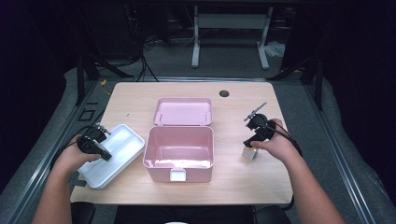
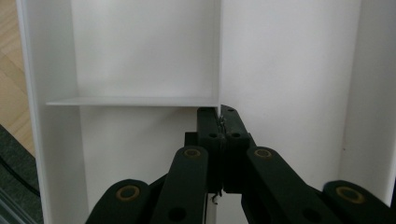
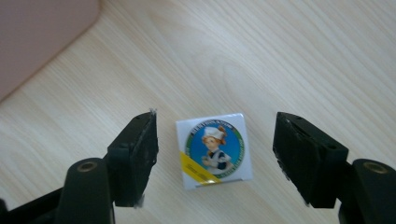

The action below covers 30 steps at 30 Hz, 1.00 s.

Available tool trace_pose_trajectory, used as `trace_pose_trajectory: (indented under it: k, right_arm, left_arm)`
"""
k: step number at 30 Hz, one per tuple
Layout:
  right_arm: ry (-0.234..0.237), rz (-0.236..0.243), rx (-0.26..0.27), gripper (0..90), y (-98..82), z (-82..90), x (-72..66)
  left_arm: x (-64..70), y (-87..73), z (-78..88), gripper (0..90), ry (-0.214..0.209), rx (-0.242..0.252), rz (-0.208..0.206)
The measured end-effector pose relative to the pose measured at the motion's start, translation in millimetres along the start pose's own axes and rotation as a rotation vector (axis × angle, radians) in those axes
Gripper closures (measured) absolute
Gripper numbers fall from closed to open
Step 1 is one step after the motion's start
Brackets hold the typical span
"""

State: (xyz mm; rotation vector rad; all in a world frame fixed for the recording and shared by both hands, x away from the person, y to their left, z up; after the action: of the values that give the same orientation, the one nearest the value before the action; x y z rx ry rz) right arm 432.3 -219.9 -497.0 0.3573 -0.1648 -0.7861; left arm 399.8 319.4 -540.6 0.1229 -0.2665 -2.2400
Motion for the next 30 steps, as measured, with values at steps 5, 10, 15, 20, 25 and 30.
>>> trace_pose_trajectory:
  k: [5, 10, 15, 20, 25, 30]
  right_arm:
    - [0.025, -0.004, -0.065, 30.7, -2.8, -9.5, 7.3]
    - [0.029, 0.009, -0.12, 31.1, -2.2, -17.6, 8.6]
    - [0.037, 0.015, -0.161, 32.1, -1.2, -20.9, 10.3]
    - [0.065, 0.025, -0.183, 34.2, -1.0, -23.4, 10.4]
    - [0.085, 0.03, -0.21, 36.5, -2.2, -25.9, 9.3]
    - [0.099, 0.042, -0.234, 41.8, -2.9, -28.5, 9.5]
  left_arm:
    - [-3.1, -6.0, -9.7, 89.5, 0.031, -0.047, 0.01]
    - [-2.2, -9.1, -20.5, 89.5, 0.029, -0.083, 0.003]
    - [-2.7, -9.8, -25.3, 89.5, 0.04, -0.093, -0.002]
    - [-1.6, -9.9, -28.4, 89.2, 0.057, -0.105, -0.016]
    - [-0.8, -10.0, -30.7, 88.0, 0.069, -0.113, -0.021]
    - [1.6, -9.3, -31.0, 86.5, 0.082, -0.122, -0.028]
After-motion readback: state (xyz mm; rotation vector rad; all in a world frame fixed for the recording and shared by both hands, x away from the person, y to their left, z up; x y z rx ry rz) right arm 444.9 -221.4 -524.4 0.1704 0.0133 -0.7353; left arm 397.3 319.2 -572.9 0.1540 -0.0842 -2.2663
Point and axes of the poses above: each handheld gripper's, and its own axes: z roughly backward along the jaws, y roughly out of its top, x roughly to its right, the point moved 5 cm from there along -z, roughly forward along the jaws, and after that the axes turned 6 degrees about y, right-handed, at the moved point
